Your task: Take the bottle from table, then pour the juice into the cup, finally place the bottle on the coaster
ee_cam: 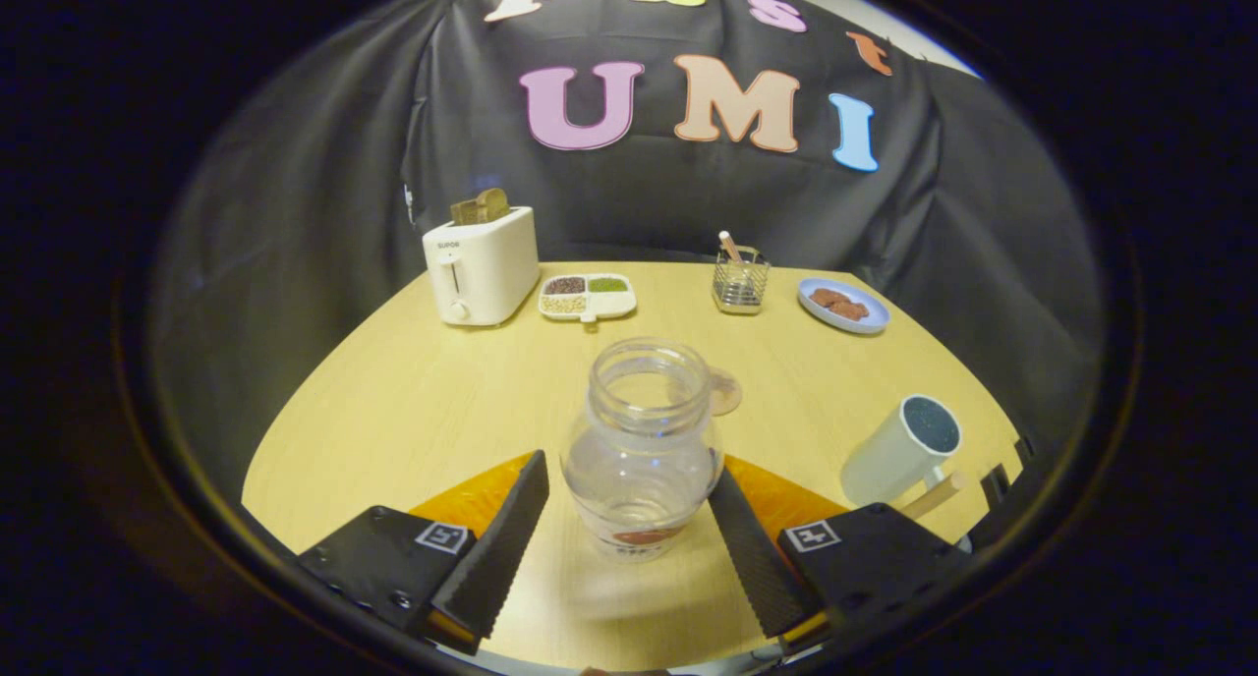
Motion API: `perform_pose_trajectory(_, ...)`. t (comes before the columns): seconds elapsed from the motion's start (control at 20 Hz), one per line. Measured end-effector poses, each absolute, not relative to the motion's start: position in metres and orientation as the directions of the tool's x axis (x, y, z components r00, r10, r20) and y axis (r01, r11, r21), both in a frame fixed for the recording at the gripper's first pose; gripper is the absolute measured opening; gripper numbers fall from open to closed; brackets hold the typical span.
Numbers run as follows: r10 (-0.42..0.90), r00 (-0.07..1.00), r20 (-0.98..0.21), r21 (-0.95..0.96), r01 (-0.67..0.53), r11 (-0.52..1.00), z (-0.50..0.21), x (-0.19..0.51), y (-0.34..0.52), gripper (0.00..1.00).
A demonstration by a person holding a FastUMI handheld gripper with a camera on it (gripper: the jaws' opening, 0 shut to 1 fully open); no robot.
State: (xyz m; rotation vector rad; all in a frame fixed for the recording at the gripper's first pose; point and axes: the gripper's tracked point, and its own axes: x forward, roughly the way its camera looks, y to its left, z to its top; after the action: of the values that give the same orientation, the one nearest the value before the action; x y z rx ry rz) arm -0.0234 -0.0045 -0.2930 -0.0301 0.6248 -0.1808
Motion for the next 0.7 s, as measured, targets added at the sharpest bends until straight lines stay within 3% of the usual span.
perform_pose_trajectory(0.3,-0.176,0.791,-0.586,-0.022,0.201,0.979,-0.294,-0.017,-0.006,0.82)
perform_pose_trajectory(0.7,-0.147,0.765,-0.627,0.061,0.236,0.970,-0.294,-0.011,-0.014,0.75)
